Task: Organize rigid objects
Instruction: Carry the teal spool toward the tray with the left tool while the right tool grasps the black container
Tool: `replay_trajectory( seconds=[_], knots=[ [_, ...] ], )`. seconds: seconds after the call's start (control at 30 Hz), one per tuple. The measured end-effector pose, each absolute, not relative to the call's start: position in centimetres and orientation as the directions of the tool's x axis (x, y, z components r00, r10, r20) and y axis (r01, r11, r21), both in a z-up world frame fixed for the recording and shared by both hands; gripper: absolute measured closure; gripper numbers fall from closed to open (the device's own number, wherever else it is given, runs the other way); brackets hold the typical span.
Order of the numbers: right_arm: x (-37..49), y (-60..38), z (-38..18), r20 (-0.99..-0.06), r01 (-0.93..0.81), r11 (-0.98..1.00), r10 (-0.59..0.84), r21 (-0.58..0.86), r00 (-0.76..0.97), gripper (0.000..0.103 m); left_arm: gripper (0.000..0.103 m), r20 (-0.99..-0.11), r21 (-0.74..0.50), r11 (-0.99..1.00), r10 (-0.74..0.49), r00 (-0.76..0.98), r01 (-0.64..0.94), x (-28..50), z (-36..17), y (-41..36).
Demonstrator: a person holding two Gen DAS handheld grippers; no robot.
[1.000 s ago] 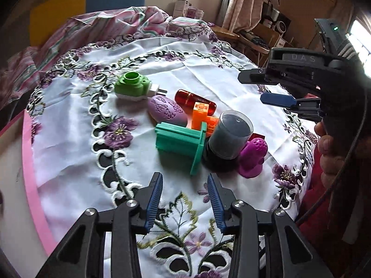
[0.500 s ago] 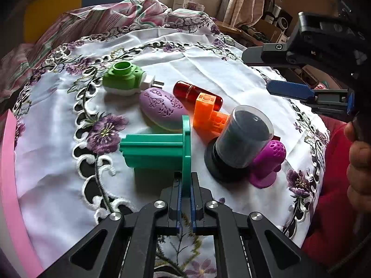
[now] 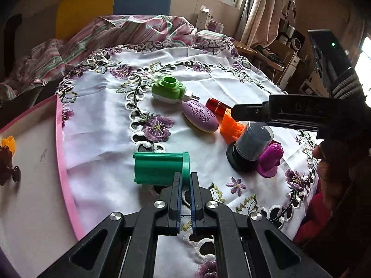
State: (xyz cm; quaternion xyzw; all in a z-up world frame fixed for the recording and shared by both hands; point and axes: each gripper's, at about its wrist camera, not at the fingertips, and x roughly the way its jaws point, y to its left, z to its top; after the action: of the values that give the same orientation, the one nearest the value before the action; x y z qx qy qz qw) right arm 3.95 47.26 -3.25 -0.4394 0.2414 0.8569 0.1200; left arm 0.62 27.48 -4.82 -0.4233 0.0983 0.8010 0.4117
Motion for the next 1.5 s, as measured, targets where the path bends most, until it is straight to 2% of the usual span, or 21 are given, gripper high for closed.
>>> replay_trajectory(
  seconds=[0.23,0.33,0.37,0.4,0.43,0.47,0.5,0.57,0.7,0.73,0.77,0.8,0.83,0.93,1.0,1.17,1.27,1.5],
  knots=[
    [4.3,48.0,-3.9,-0.833,-0.447,-0.843,-0.001,0.298,-0.553,0.041,0.097,-0.759,-0.19,-0.627,0.582,-0.292,-0.755,1.1,-5.0,27.0],
    [3.9,47.2,-4.8,-0.865,-0.448,-0.857,0.004,0.256,-0.501,0.041,0.097,-0.774,-0.229,-0.614,0.585,-0.241,-0.756,1.3,-6.2,27.0],
    [3.7,47.0,-5.2,-0.883,-0.457,-0.859,0.013,0.23,-0.47,0.043,0.096,-0.778,-0.244,-0.608,0.588,-0.222,-0.755,1.4,-6.7,27.0],
    [3.5,46.8,-5.6,-0.896,-0.463,-0.864,0.033,0.197,-0.442,0.057,0.096,-0.78,-0.25,-0.61,0.587,-0.218,-0.752,1.5,-7.1,26.9],
    [3.4,46.6,-5.7,-0.901,-0.462,-0.87,0.052,0.17,-0.43,0.057,0.094,-0.783,-0.255,-0.613,0.584,-0.212,-0.747,1.6,-7.4,26.8],
    [3.4,46.4,-5.7,-0.898,-0.454,-0.876,0.06,0.161,-0.435,0.058,0.089,-0.789,-0.261,-0.615,0.58,-0.203,-0.745,1.6,-7.7,26.8],
    [3.4,46.2,-5.7,-0.896,-0.445,-0.881,0.062,0.157,-0.439,0.058,0.078,-0.795,-0.266,-0.62,0.574,-0.196,-0.738,1.5,-8.1,26.7],
    [3.3,45.9,-5.8,-0.897,-0.437,-0.888,0.07,0.143,-0.437,0.058,0.063,-0.797,-0.273,-0.64,0.569,-0.204,-0.718,1.2,-8.3,26.4],
    [3.3,45.9,-5.8,-0.895,-0.429,-0.891,0.063,0.149,-0.441,0.059,0.061,-0.789,-0.261,-0.66,0.566,-0.238,-0.705,0.8,-7.3,26.3],
    [3.3,45.9,-5.8,-0.895,-0.428,-0.891,0.062,0.149,-0.441,0.059,0.058,-0.783,-0.245,-0.664,0.565,-0.259,-0.706,0.8,-6.9,26.2],
    [3.3,45.9,-5.8,-0.895,-0.428,-0.891,0.062,0.149,-0.441,0.059,0.044,-0.777,-0.234,-0.667,0.565,-0.276,-0.707,0.9,-6.4,26.2],
    [3.3,45.9,-5.8,-0.895,-0.429,-0.891,0.063,0.149,-0.441,0.059,0.026,-0.774,-0.223,-0.672,0.563,-0.292,-0.706,0.8,-6.1,26.1],
    [3.3,45.9,-5.8,-0.895,-0.429,-0.891,0.063,0.149,-0.441,0.059,0.02,-0.77,-0.218,-0.675,0.563,-0.301,-0.705,0.7,-5.8,26.2],
    [3.3,46.0,-5.8,-0.895,-0.43,-0.89,0.061,0.151,-0.441,0.059,0.017,-0.762,-0.174,-0.683,0.549,-0.343,-0.709,0.1,-5.3,26.7],
    [3.3,46.1,-5.8,-0.894,-0.432,-0.888,0.058,0.157,-0.443,0.059,0.009,-0.785,-0.124,-0.668,0.518,-0.339,-0.734,-0.5,-5.6,27.7],
    [3.3,46.2,-5.8,-0.893,-0.435,-0.883,0.045,0.174,-0.447,0.059,0.011,-0.826,-0.051,-0.623,0.466,-0.317,-0.781,-1.6,-6.9,29.5],
    [3.3,46.2,-5.9,-0.893,-0.435,-0.883,0.042,0.176,-0.448,0.059,0.043,-0.853,-0.062,-0.589,0.451,-0.264,-0.806,-1.7,-8.0,30.4],
    [3.1,46.0,-6.0,-0.894,-0.422,-0.893,0.056,0.154,-0.444,0.059,0.043,-0.816,-0.06,-0.624,0.48,-0.322,-0.779,0.0,-7.2,29.1]
  ],
)
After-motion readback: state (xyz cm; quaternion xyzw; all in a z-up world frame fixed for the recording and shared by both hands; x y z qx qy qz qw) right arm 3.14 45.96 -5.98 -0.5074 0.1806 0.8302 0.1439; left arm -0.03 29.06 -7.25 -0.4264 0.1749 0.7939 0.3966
